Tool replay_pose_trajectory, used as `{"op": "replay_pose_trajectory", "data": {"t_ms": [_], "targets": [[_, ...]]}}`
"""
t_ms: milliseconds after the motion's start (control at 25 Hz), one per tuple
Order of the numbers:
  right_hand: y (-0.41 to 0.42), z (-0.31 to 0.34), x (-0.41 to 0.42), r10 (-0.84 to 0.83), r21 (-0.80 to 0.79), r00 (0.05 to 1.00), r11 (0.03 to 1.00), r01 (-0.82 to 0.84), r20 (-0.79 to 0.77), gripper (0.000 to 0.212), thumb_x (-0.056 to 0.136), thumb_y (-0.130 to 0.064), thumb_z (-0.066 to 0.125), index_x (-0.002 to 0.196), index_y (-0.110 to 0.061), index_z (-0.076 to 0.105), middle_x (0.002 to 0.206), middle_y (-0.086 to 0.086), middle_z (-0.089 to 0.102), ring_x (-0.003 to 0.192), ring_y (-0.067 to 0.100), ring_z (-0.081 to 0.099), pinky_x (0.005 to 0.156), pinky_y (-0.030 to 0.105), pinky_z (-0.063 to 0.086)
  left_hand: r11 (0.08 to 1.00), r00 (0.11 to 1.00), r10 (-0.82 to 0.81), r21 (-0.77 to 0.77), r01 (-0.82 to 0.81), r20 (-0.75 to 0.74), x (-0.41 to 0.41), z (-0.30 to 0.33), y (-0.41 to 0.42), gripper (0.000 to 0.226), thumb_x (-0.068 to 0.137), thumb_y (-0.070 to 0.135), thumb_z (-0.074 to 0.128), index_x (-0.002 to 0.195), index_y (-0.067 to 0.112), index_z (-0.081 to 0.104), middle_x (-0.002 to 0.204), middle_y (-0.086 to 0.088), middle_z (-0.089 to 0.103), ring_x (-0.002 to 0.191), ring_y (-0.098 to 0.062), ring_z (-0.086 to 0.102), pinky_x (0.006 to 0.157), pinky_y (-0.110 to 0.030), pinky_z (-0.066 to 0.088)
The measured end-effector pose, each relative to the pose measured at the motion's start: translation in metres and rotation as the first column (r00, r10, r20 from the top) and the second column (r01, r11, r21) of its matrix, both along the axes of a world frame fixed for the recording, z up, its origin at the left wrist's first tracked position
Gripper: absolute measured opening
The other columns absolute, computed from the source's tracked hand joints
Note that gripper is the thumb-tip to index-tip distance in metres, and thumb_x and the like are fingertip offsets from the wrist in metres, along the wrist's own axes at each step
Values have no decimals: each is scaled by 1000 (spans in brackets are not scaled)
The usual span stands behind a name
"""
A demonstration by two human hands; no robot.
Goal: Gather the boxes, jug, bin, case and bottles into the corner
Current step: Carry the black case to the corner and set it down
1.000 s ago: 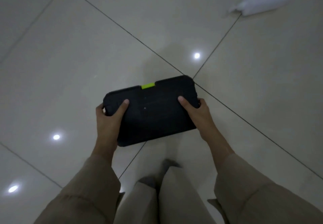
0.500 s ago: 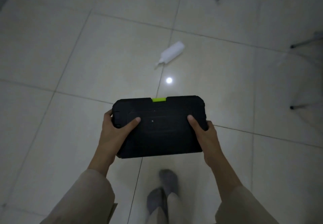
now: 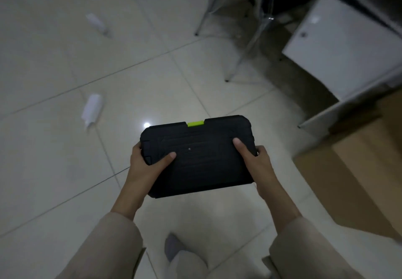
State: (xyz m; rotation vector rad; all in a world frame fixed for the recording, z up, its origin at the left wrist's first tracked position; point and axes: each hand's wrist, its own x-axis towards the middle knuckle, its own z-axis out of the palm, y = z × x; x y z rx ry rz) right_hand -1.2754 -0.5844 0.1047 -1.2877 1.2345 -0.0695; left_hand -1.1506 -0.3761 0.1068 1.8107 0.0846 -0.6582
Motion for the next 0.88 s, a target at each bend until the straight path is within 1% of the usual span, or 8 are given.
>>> {"op": "replay_pose_trajectory", "data": {"t_ms": [120,200,320,440,560,640,760,880], "targets": [[-47,11,-94,-160,4,987,987,160,13,63,61,-64,69,101,-22,46,97,-8,57,87,9,58,64,28,49,985,985,-171,-3,171,1,-58,10,-70,77,67,31,79,131,25,36,116,8,51,95,-4,53,69,-16,42],[-72,16,-160,-252,-6,967,968,252,30,55,61,-64,69,93,-27,42,93,-11,55,85,7,58,61,26,48,965,965,-262,1,262,16,-107,16,-112,76,67,32,79,130,26,37,112,10,53,93,0,53,68,-17,42],[-100,22,-272,-399,4,916,917,399,41,62,61,-64,68,100,-26,39,92,-12,53,82,6,56,56,23,45,922,922,-387,-1,388,16,-199,20,-167,76,67,32,78,131,26,36,104,18,54,90,6,52,66,-15,42],[-114,31,-395,-537,16,843,844,537,26,69,61,-64,68,108,-21,42,93,-11,54,83,7,56,57,23,45,850,850,-527,14,527,2,-304,26,-211,73,69,33,77,129,26,38,101,23,52,90,5,53,65,-15,42],[-118,42,-506,-625,32,780,780,625,-6,70,62,-65,67,109,-18,45,97,-7,57,85,9,57,57,24,44,783,783,-621,2,622,-32,-402,33,-244,67,69,33,77,124,28,40,101,22,52,93,3,53,65,-17,43],[-118,50,-576,-692,30,722,721,692,-12,70,61,-65,67,109,-19,44,99,-6,57,86,9,57,57,25,44,729,728,-684,-11,685,-45,-466,36,-266,70,68,34,77,127,27,39,101,21,52,91,3,53,65,-18,43],[-119,54,-657,-784,4,621,621,784,-7,68,63,-64,67,108,-19,43,96,-8,56,83,8,56,56,23,43,639,638,-769,-30,768,-35,-542,41,-296,74,67,33,78,130,24,39,102,21,53,90,5,53,65,-16,43],[-118,49,-712,-857,20,515,514,857,3,69,63,-63,67,109,-18,44,94,-9,55,83,8,56,56,22,43,568,567,-823,-30,823,-27,-595,38,-323,69,67,35,77,126,26,42,100,22,53,88,5,54,63,-15,44]]}}
